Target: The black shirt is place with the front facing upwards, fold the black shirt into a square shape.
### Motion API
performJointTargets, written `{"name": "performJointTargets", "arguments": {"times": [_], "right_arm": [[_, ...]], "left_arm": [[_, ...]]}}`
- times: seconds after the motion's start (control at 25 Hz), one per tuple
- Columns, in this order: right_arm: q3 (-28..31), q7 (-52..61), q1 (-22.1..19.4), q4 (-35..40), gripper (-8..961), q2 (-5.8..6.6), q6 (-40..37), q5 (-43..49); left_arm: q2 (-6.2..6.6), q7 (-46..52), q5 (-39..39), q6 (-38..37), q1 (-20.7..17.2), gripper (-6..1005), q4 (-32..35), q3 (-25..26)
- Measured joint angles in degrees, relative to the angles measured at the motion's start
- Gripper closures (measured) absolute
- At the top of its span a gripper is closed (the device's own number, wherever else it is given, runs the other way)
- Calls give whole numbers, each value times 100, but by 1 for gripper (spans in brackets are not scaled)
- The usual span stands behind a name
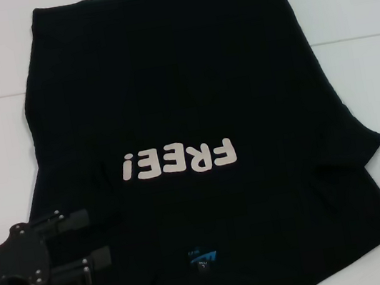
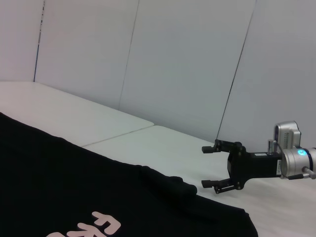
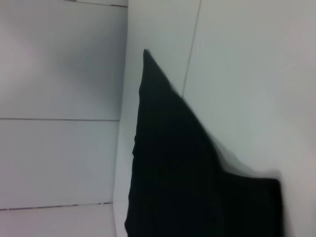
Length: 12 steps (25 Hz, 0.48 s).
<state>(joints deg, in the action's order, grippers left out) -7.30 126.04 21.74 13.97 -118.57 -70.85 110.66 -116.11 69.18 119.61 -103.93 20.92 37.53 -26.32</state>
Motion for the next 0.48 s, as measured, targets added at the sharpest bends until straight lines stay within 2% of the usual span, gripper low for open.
{"name": "performJointTargets", "arguments": {"times": [0.48], "right_arm": [[-63,-2,222,-88,23,-35,376,0]], "left_arm": [[0,21,1,-54,8,193,46,7]]}}
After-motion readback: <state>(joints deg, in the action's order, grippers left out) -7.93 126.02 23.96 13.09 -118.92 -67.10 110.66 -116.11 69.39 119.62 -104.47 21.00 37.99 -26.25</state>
